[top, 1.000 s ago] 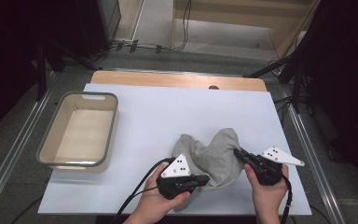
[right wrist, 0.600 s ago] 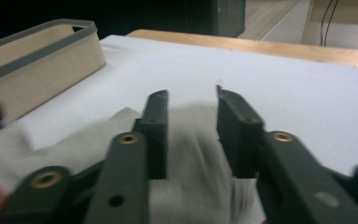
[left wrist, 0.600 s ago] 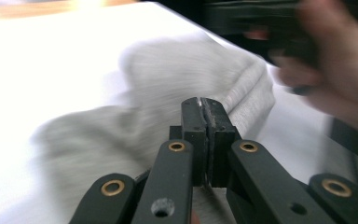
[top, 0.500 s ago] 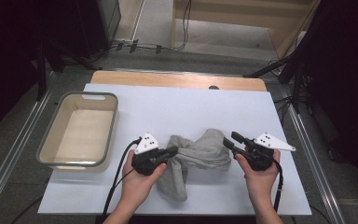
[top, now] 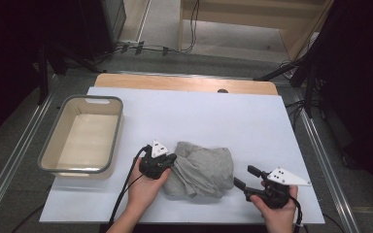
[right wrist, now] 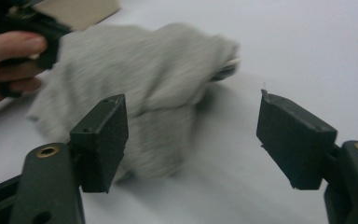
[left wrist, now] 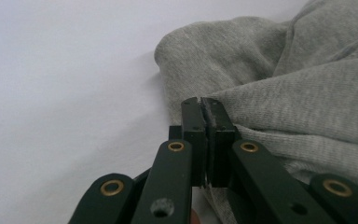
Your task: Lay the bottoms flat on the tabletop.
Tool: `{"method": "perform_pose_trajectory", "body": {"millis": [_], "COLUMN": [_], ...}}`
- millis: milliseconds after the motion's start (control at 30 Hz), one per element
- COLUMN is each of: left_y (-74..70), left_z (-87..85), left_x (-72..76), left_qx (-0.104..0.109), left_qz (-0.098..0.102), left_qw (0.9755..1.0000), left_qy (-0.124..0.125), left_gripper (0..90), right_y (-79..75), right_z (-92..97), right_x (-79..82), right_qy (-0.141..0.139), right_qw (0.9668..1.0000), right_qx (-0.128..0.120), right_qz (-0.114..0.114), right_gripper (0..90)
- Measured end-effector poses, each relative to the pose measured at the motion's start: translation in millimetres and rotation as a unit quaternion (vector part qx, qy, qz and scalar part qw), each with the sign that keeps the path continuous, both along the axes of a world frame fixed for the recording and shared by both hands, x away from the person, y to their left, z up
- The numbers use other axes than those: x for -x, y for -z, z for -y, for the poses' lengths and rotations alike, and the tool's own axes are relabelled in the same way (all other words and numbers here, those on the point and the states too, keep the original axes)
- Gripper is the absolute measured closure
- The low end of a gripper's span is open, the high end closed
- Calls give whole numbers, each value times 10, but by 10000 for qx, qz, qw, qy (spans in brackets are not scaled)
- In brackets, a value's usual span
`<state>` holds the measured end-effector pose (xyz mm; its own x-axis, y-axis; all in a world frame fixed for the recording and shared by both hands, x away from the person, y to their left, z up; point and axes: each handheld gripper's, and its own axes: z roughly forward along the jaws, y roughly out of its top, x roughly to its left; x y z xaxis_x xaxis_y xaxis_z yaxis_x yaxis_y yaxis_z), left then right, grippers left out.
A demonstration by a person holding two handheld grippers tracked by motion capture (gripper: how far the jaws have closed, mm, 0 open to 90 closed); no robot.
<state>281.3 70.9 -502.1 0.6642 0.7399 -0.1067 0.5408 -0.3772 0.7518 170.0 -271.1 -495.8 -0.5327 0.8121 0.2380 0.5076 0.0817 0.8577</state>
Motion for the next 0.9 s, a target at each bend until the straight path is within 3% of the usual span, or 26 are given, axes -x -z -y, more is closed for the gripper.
{"method": "perform_pose_trajectory", "body": {"millis": [200,367,433,600,667,733,900], "left_y": [-1,4,2,0,11,12,0], "left_z": [6,41,65,126,182,262,362], "left_x": [3,41,75,151,198,272,349], "left_qx": [-14,14,11,163,302,244,372], "left_qz": [-38,-34,-48,-177,-323,-244,-410], "left_qw": [10000,9999,9996,9981,9952,9946,9902], "left_qy": [71,143,261,562,869,982,1279], "left_gripper": [884,883,884,885,885,885,885], "right_y": [84,198,196,131,88,49,8], "right_z": [-422,-643,-665,-556,-509,-491,-462], "right_x": [219,112,102,96,90,65,-46], "right_qy": [-366,-62,11,-329,-414,-446,-355], "right_qw": [9989,9991,9993,9995,9990,9989,9992], "right_qx": [276,409,381,-21,-117,-94,-45], "right_qz": [-81,-110,-63,24,80,132,166], "right_gripper": [199,216,346,737,773,789,806]}}
